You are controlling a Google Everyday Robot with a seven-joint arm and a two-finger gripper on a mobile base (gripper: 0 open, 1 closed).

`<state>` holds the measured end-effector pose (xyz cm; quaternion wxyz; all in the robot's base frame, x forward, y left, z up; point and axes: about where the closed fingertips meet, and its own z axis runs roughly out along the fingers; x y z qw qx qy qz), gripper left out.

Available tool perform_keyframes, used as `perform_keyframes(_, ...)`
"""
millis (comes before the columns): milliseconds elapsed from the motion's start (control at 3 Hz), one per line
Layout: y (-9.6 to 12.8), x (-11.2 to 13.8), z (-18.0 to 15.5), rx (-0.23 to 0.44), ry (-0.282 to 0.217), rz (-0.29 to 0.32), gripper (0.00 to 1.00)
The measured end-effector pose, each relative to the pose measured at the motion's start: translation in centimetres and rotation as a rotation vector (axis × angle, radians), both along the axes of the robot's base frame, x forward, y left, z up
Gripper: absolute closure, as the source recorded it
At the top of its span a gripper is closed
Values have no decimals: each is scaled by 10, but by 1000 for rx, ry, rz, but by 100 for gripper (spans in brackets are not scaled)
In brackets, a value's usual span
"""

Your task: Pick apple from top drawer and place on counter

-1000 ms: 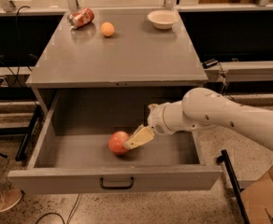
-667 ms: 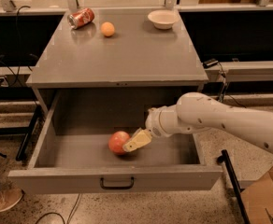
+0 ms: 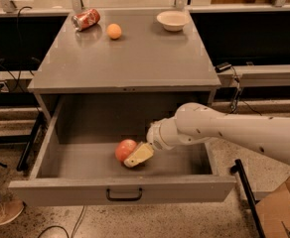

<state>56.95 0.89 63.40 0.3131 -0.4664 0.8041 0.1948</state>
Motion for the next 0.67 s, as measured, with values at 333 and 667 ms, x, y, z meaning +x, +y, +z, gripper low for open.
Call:
perform_keyframes(333, 22, -5, -7, 1, 19, 49, 0)
perform_keyframes(667, 42, -8, -10, 3, 31, 96, 14)
